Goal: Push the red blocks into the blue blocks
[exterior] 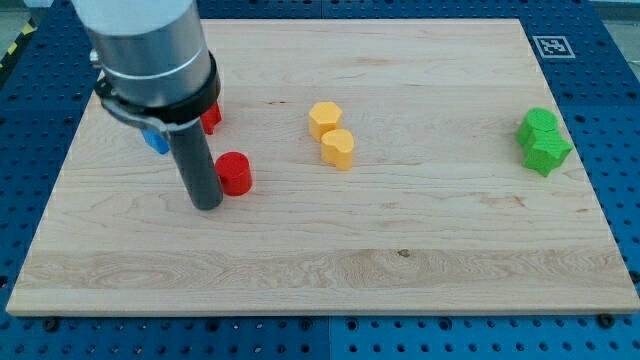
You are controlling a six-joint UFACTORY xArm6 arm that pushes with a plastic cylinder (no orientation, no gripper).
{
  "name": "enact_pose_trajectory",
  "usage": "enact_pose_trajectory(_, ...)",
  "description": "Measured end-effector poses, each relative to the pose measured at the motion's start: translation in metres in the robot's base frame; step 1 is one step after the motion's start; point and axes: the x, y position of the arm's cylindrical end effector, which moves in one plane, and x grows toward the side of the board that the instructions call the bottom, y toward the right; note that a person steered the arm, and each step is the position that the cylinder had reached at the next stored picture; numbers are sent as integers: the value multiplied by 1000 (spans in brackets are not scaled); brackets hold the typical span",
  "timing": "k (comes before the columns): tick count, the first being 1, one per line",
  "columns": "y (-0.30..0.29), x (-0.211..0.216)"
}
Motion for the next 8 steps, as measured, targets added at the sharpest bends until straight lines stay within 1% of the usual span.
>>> enact_pose_trajectory(1,25,15)
enact_pose_trajectory(2,39,-5)
enact_pose_trajectory(3,8,-33)
enact_pose_trajectory(4,-6,-54)
enact_pose_trajectory(5,-12,-64)
enact_pose_trajectory(7,-16,-66)
enact_pose_trajectory(8,5,-58)
